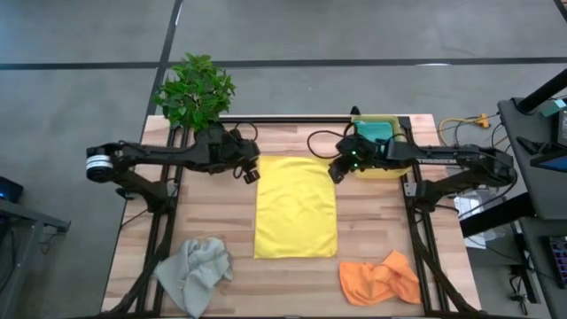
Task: Fold microfiber towels
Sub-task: Fold the yellow microfiber towel
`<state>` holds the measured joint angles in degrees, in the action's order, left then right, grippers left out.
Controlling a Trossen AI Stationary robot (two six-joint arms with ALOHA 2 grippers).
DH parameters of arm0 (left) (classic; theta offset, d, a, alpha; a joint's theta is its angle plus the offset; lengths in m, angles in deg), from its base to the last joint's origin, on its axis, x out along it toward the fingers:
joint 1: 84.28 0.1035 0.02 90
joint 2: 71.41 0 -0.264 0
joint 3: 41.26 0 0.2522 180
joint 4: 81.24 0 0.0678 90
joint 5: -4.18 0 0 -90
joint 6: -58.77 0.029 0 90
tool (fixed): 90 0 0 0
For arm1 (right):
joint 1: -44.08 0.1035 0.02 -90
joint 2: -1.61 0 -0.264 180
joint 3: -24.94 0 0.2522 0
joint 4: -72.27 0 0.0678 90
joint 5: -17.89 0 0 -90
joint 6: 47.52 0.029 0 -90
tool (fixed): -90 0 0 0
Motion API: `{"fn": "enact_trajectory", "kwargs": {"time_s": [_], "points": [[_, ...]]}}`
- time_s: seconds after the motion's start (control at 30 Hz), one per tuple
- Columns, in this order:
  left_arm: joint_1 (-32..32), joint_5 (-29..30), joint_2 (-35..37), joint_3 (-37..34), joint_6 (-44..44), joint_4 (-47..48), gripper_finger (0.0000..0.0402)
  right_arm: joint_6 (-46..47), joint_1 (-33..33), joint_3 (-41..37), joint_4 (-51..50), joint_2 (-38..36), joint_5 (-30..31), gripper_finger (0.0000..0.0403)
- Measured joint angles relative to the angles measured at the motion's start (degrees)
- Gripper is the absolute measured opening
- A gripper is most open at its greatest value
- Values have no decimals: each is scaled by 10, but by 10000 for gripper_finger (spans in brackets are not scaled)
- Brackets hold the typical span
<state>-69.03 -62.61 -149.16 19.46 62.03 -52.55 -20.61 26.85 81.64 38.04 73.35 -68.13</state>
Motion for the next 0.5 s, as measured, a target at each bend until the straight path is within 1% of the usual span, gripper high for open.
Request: {"fn": "enact_trajectory", "kwargs": {"time_s": [0.13, 0.23, 0.27, 0.37, 0.43, 0.5], "points": [[-9, -5, 57, 0, -31, 35, 137, -3, 13, 0, -4, -33, -70, 108], [-18, -14, 105, 0, -77, 46, 138, -2, 37, 0, -5, -53, -88, 102], [-21, -24, 124, -1, -108, 47, 138, 1, 48, 0, -5, -58, -89, 100], [-23, -94, 175, -1, -228, 45, 137, 8, 85, 0, -5, -68, -89, 95], [-24, -169, 204, -5, -264, 38, 137, 16, 115, 0, -5, -69, -89, 92], [-25, -261, 228, -11, -287, 36, 136, 25, 151, 0, -5, -67, -89, 89]]}}
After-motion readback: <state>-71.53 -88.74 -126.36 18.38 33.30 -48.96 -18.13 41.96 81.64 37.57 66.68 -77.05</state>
